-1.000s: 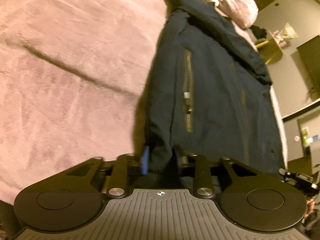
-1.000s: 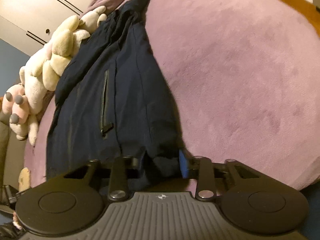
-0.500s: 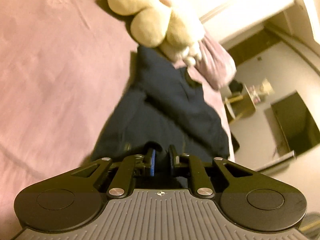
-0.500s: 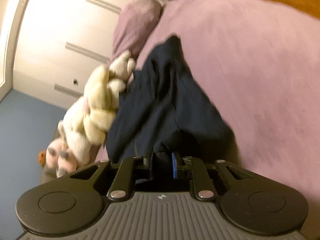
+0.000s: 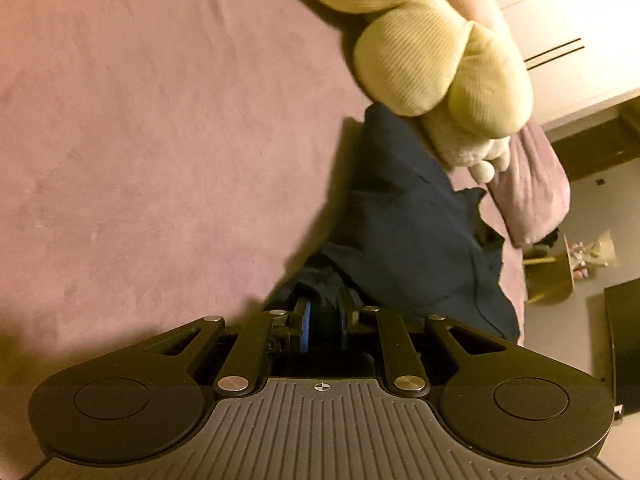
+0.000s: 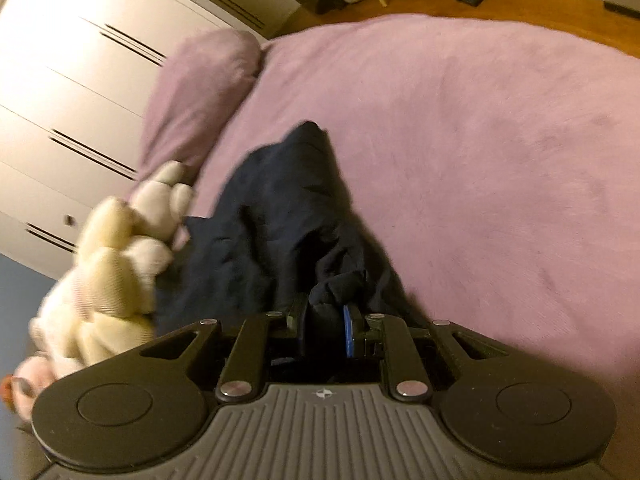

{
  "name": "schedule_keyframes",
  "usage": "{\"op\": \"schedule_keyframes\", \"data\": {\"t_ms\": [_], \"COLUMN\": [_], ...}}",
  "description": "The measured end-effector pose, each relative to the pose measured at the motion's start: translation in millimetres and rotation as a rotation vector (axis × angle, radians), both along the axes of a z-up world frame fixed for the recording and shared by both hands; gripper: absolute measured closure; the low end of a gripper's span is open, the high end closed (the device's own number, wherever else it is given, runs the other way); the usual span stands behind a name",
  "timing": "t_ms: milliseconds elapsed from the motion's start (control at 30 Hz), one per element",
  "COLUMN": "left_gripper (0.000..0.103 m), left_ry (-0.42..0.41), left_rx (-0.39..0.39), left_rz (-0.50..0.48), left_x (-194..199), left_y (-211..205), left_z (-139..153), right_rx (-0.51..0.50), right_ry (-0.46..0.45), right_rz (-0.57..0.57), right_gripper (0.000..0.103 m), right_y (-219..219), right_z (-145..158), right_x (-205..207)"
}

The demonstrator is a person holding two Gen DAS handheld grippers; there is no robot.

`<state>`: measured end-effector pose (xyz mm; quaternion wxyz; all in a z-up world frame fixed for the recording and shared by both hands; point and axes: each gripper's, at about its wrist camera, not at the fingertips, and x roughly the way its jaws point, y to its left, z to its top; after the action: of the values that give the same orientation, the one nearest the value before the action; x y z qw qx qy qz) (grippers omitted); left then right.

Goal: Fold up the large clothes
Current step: 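Grasp the jacket hem with both tools and lift it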

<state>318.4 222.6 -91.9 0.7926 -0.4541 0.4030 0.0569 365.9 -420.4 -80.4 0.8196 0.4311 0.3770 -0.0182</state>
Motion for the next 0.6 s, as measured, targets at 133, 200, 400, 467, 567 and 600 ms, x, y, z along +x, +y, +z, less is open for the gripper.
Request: {"op": "schedule_keyframes", "data": {"t_ms": [133,200,400,467,567,600], "left_gripper": [0.083,0.080,0.022,0.015,0.014,0.014], "left_ry": [-0.027,-0.039,-0.254,-0.289,-0.265,-0.247], "left_rx": [0.023,-0.019,0.222,0.314,0.337,0.342], "left_rz": [-0.026,-0.009,-0.065,-0.172,-0.286,-0.308], "left_x": [1.5,-5.4,-41.2,-43.5,-35.1,-29.9], "left_y": [-0.4,4.9,7.1,-2.9,-19.1,-25.2], "left_z": [-5.3,-2.8,53.4,60.8,51.2,46.0], "right_rx": [-0.043,-0.075,-0.001,-0.065,-0.240,-0.284], "right_ry": [-0.003,-0.026,-0.186,-0.279,-0.257,-0.231], "right_rz": [0.018,0.042,0.094,0.075,0.162,0.194], "right_gripper": [0.087,0.087,0.049,0.039,0.039,0.039], "right_y": [4.9,7.5,-16.1,-23.5,-15.8,-10.4], "right_z": [-18.0,-19.9,8.0,22.4,26.9,23.4], "right_x": [7.4,6.7,-18.1,-37.4,-42.1,-39.7]}}
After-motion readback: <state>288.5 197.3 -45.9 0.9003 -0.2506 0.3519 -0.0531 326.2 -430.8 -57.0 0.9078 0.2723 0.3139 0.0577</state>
